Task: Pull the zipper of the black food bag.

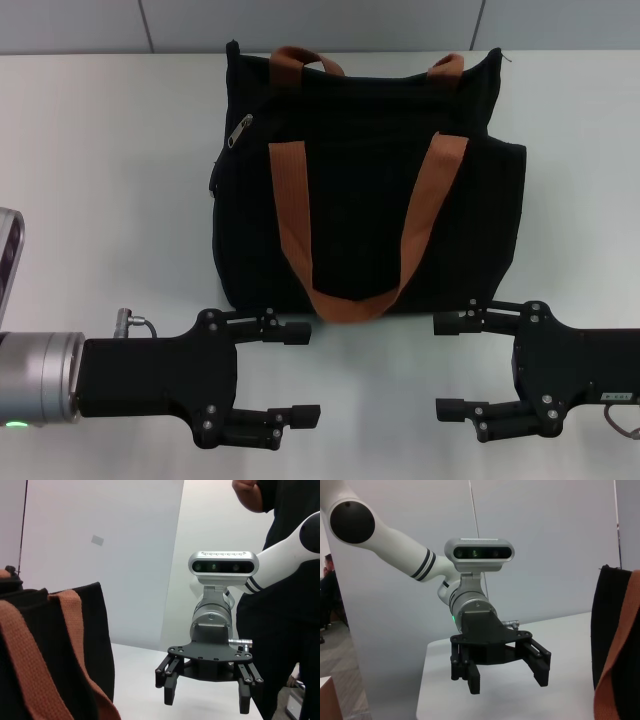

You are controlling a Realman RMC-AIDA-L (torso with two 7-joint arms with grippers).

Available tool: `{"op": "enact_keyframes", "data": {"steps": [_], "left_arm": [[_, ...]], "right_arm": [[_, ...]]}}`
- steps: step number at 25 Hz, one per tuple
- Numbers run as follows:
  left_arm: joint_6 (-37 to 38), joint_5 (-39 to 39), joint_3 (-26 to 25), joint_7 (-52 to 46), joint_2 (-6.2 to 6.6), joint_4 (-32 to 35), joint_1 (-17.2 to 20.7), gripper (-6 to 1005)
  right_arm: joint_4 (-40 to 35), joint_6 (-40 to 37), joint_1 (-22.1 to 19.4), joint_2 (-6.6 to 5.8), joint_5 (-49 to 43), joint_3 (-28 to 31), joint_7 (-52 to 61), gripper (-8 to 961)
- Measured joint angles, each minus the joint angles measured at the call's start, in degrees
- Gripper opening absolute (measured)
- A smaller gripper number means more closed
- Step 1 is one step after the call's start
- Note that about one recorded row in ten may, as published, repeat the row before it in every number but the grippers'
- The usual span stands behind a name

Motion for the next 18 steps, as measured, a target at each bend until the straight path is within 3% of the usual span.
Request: {"op": "enact_keyframes", "data": {"steps": [18], "left_arm": [[0.21,0.02,0.02,-0.02,-0.10,0.01,0.20,784]], "right_arm": [[0.00,0.00,0.00,0.02,-0.06,-0.28,-0.05,820]]}}
